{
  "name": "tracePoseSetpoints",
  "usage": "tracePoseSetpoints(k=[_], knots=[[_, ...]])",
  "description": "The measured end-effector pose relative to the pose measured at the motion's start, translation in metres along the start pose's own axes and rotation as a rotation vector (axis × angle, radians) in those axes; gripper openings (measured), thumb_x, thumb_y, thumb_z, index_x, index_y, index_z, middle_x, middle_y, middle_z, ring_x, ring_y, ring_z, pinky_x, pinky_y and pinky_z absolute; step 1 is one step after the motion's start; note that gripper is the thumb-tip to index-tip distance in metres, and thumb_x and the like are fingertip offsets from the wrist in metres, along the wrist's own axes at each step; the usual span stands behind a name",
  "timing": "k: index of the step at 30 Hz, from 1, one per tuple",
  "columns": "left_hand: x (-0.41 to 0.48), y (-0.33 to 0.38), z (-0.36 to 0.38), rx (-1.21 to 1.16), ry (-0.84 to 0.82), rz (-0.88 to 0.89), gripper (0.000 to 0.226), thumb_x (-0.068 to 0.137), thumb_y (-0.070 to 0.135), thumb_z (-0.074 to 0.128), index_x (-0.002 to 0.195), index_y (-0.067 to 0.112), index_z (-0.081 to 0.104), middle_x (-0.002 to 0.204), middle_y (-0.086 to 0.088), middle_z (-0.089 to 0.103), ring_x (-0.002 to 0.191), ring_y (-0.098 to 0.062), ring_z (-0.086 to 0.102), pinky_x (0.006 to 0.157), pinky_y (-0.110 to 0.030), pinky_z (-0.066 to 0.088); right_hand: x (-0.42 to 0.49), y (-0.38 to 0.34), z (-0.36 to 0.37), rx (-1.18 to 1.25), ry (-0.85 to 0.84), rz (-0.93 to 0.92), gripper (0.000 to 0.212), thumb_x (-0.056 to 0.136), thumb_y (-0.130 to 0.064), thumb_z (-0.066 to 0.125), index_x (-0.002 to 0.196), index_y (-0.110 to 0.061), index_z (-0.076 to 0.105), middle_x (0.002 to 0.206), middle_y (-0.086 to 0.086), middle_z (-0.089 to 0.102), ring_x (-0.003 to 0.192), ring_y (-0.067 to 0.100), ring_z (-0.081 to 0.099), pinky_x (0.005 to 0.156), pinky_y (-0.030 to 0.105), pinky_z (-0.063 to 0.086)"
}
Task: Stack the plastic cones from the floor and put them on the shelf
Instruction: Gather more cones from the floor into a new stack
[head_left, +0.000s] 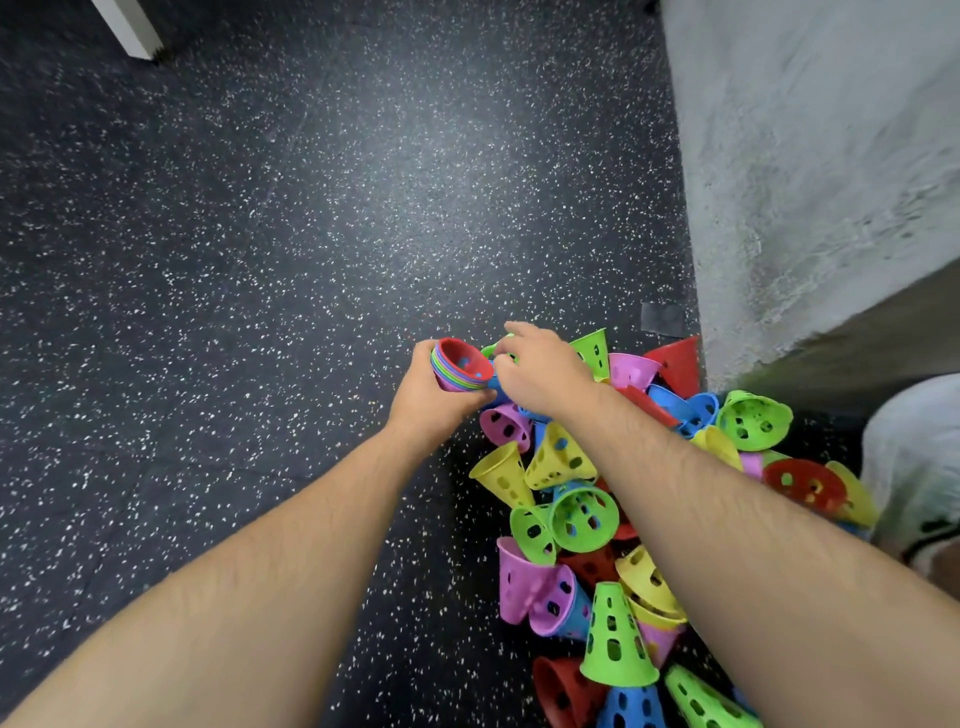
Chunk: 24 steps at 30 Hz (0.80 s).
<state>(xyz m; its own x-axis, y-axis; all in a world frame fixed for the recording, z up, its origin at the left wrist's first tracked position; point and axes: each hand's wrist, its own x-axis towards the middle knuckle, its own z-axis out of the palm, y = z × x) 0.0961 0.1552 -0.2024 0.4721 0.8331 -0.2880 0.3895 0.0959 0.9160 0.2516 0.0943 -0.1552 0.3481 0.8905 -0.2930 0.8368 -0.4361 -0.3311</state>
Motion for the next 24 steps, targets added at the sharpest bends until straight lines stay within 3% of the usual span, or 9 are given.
tracePoseSetpoints(k=[5,9,12,14,17,20,22,24], knots=[[0.013,-0.003,0.0,-0.004,0.002,-0.009,0.072,0.06,0.023,0.099,0.114,0.026,0.053,0.098,0.008,0.071,0.083,-0.006,0.067,0.089,-0.037,0.056,0.007,0.004,0.011,-0.004,-0.067,0.013,0.046,0.096,-0.023,0.036,0.133,-0.011,0.059,0.158,0.003,0.034,0.137,0.031,0.039,0.113,0.04,0.034],[0.018,-0.001,0.003,-0.001,0.001,-0.007,0.067,0.054,0.035,0.095,0.107,0.033,0.053,0.097,0.01,0.071,0.087,-0.01,0.068,0.093,-0.043,0.057,0.009,0.013,0.009,0.078,0.125,0.031,0.043,0.092,-0.013,0.042,0.133,0.0,0.05,0.151,0.012,0.038,0.13,0.034,0.044,0.108,0.042,0.037],[0.016,0.006,0.005,0.031,0.006,-0.004,0.063,0.059,0.03,0.095,0.105,0.033,0.052,0.097,0.01,0.07,0.087,-0.01,0.068,0.092,-0.04,0.056,0.003,0.022,-0.004,0.192,0.264,0.02,0.051,0.086,0.003,0.046,0.136,0.002,0.046,0.145,0.014,0.039,0.129,0.029,0.044,0.109,0.032,0.031],[0.017,0.01,0.006,0.053,0.007,0.001,0.063,0.061,0.027,0.095,0.106,0.034,0.051,0.097,0.012,0.069,0.088,-0.009,0.068,0.091,-0.038,0.056,-0.001,0.032,-0.014,0.259,0.34,-0.008,0.049,0.086,0.008,0.046,0.133,0.001,0.051,0.136,0.014,0.047,0.123,0.03,0.049,0.104,0.031,0.035],[0.007,0.031,0.006,0.066,0.006,0.015,0.065,0.063,0.025,0.095,0.111,0.029,0.051,0.098,0.011,0.068,0.09,-0.009,0.068,0.087,-0.033,0.055,-0.015,0.037,-0.031,0.289,0.418,-0.062,0.025,0.095,-0.004,0.052,0.117,-0.006,0.064,0.112,0.011,0.059,0.104,0.028,0.057,0.089,0.034,0.041],[0.002,0.047,0.008,0.063,-0.017,0.028,0.064,0.067,0.019,0.093,0.114,0.026,0.051,0.099,0.008,0.068,0.089,-0.012,0.068,0.081,-0.027,0.053,-0.018,0.035,-0.046,0.237,0.411,-0.089,0.021,0.102,-0.019,0.049,0.112,-0.01,0.065,0.099,0.011,0.062,0.096,0.03,0.056,0.079,0.035,0.037],[-0.006,0.061,0.008,0.054,-0.019,0.04,0.064,0.066,0.017,0.093,0.111,0.029,0.05,0.098,0.007,0.067,0.087,-0.012,0.067,0.079,-0.027,0.053,-0.023,0.028,-0.053,0.165,0.372,-0.185,0.022,0.102,-0.022,0.048,0.11,-0.011,0.065,0.099,0.01,0.062,0.097,0.031,0.056,0.081,0.036,0.039],[-0.012,0.07,0.006,0.04,0.0,0.04,0.065,0.055,0.026,0.091,0.105,0.034,0.049,0.097,0.007,0.068,0.089,-0.015,0.069,0.084,-0.038,0.057,-0.024,0.022,-0.055,0.116,0.278,-0.276,0.026,0.101,-0.028,0.046,0.114,-0.016,0.065,0.108,0.005,0.062,0.104,0.03,0.055,0.092,0.041,0.044]])
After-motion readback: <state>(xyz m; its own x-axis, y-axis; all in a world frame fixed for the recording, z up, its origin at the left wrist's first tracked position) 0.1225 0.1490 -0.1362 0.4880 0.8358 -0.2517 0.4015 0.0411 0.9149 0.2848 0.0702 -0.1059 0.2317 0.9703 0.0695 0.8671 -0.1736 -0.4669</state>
